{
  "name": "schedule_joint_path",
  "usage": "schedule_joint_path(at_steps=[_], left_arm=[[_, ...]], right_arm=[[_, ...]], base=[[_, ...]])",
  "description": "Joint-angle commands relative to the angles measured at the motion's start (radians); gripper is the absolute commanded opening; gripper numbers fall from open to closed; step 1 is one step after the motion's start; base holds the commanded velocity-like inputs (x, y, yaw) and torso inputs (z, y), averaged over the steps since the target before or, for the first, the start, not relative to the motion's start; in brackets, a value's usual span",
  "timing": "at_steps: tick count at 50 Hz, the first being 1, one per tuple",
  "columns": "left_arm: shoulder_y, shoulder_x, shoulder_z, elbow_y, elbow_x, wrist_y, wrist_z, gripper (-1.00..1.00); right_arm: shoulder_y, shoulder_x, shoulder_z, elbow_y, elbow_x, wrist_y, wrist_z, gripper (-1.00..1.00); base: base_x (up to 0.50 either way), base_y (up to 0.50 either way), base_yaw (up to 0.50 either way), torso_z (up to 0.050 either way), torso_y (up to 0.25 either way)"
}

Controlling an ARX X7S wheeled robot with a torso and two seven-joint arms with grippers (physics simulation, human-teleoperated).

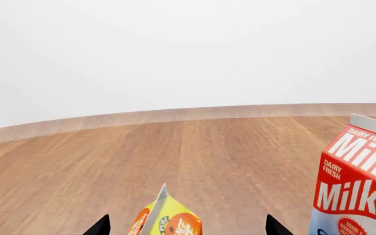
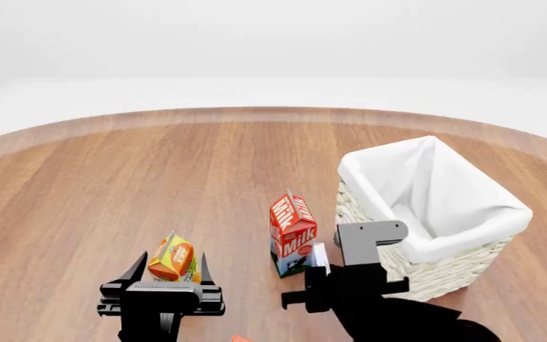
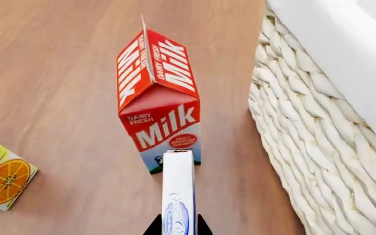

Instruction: Pick up the cream cheese box and the butter, and put them in the basket.

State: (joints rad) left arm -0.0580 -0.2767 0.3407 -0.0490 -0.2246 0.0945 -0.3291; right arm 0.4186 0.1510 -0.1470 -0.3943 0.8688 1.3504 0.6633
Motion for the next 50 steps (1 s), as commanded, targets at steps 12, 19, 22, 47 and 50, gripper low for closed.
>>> schedule_joint_path(at_steps=[12,19,22,47,50], left_arm=[[-0.002,-0.005,0.005,-0.001,-0.006,0.001,-0.005,1.00],[-0.001,-0.007,0.007,0.005,-0.008,-0.002,-0.009,1.00],[-0.001,-0.008,0.007,0.004,-0.008,-0.002,-0.009,1.00],[-0.007,-0.010,0.016,-0.009,-0.010,0.006,-0.013,1.00],[-0.007,-0.011,0.018,-0.005,-0.009,0.003,-0.014,1.00]], right_arm=[[0.084,-0.043,0.152,-0.166,0.210,0.192,0.166,-1.00],[0.114,-0.030,0.173,-0.185,0.371,0.213,0.299,-1.00],[0.135,-0.017,0.172,-0.170,0.447,0.206,0.364,-1.00],[0.289,0.103,0.123,-0.125,0.890,0.106,0.730,-1.00],[0.302,0.112,0.120,-0.120,0.903,0.091,0.736,-1.00]], base=[[0.00,0.00,0.00,0.000,0.000],[0.00,0.00,0.00,0.000,0.001],[0.00,0.00,0.00,0.000,0.000],[0.00,0.00,0.00,0.000,0.000],[0.00,0.00,0.00,0.000,0.000]])
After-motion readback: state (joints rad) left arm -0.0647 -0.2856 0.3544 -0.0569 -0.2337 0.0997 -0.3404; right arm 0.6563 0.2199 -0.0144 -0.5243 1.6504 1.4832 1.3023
